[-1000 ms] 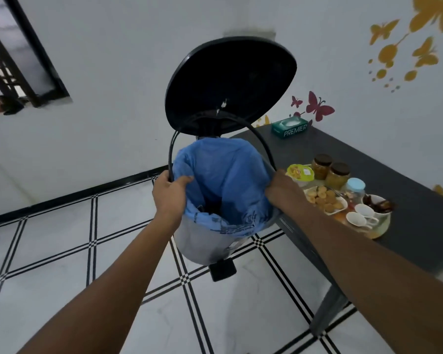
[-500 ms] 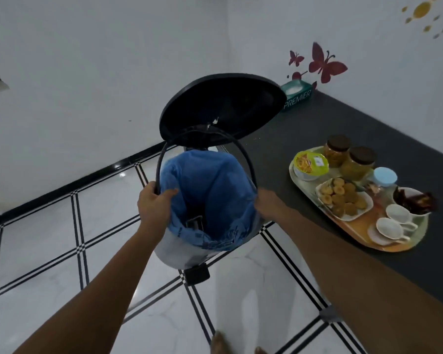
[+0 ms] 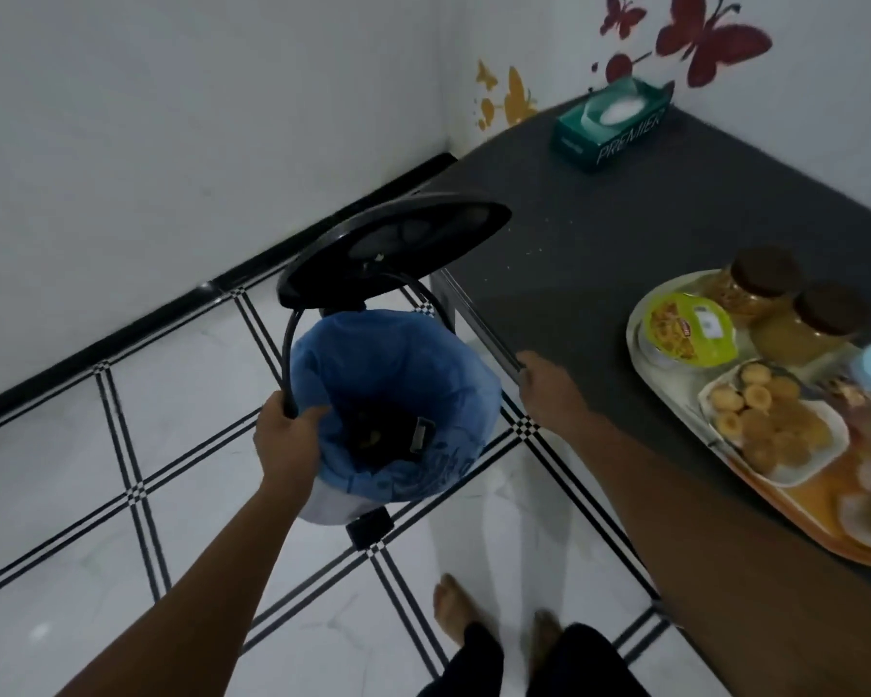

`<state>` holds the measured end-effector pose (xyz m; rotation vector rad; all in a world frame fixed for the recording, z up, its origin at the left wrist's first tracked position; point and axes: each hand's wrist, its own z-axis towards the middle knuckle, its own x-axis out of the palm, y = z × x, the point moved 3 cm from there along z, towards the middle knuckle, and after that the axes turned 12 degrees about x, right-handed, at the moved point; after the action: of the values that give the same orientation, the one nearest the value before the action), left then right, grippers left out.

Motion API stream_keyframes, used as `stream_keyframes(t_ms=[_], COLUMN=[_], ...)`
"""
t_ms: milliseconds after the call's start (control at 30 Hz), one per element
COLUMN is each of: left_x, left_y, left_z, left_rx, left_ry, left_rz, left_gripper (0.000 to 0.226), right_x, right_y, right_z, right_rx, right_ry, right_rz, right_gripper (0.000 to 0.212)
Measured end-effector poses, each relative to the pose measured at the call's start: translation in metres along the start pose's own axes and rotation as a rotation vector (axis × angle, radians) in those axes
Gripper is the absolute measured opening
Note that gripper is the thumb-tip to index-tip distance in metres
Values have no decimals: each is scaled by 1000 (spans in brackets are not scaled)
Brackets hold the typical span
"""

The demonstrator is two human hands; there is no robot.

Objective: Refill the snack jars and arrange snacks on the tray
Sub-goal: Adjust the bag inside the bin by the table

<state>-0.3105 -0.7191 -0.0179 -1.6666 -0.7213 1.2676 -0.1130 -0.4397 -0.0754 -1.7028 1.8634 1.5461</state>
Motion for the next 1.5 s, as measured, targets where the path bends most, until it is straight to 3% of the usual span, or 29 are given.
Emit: stream_keyframes(t_ms=[200,400,667,933,1133,1300,1500], left_x=[32,80,139,161,157,145,133], left_y=[37,67,82,76,73,80,81], left_z=[14,21,25,4,-1,-15,-50], left_rx=[-68,-110,-255,-311,-280,-262,-225], left_ry=[-46,-103,-237,-220,-213,-184,-139], left_rz=[44,75,-91,-104,-117,-113,-66], left_gripper=[13,17,14,18,21,23,19], right_x=[-2,-7,-4,43,106,101,53], right_y=[0,-8,-20,8,17,7,-27], right_z=[44,100,170,127,77,51,22], right_rx=[-73,-159,-147,-350,-573,-531,-546], right_ry=[-131,-310,-320,-203,106,21,-178], right_rz=[-17,-277,-443,-640,-613,-443,-437], right_gripper=[39,50,67,69,66,55,49])
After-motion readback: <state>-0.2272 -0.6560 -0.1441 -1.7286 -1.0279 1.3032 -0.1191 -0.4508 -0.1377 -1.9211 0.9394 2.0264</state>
